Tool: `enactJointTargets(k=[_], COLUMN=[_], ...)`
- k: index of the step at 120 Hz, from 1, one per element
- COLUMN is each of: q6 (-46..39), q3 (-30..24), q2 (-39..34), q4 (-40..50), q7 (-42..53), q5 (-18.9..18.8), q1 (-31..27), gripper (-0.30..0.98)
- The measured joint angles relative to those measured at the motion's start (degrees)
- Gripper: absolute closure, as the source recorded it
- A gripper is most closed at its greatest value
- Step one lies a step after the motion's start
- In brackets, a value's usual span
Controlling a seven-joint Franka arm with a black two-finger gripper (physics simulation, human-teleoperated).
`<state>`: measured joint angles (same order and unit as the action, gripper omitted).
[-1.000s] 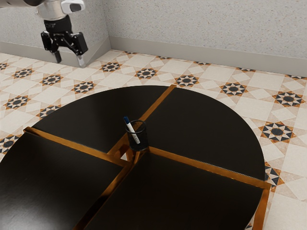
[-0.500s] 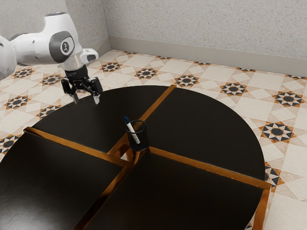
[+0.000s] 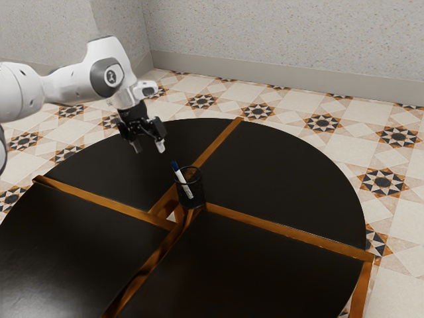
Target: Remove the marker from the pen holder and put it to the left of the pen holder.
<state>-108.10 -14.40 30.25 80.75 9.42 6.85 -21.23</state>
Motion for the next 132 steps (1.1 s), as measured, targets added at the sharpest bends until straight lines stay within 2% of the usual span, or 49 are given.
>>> enactJointTargets(k=[18, 60, 98, 110, 132], q6=[-2.1, -3.8, -4.1, -4.2, -4.2], q3=[-0.1, -0.3, -0.2, -0.3, -0.3], q2=[-2.0, 4.0, 5.8, 6.3, 6.3], q4=[4.4, -0.4, -0.7, -0.7, -0.7], q7=[1.3, 3.4, 4.4, 4.6, 4.9], q5=[0.5, 0.9, 1.0, 1.1, 1.1], q1=[1.1, 3.9, 4.6, 4.6, 4.7], gripper=[0.02, 0.02, 0.03, 0.15, 0.53])
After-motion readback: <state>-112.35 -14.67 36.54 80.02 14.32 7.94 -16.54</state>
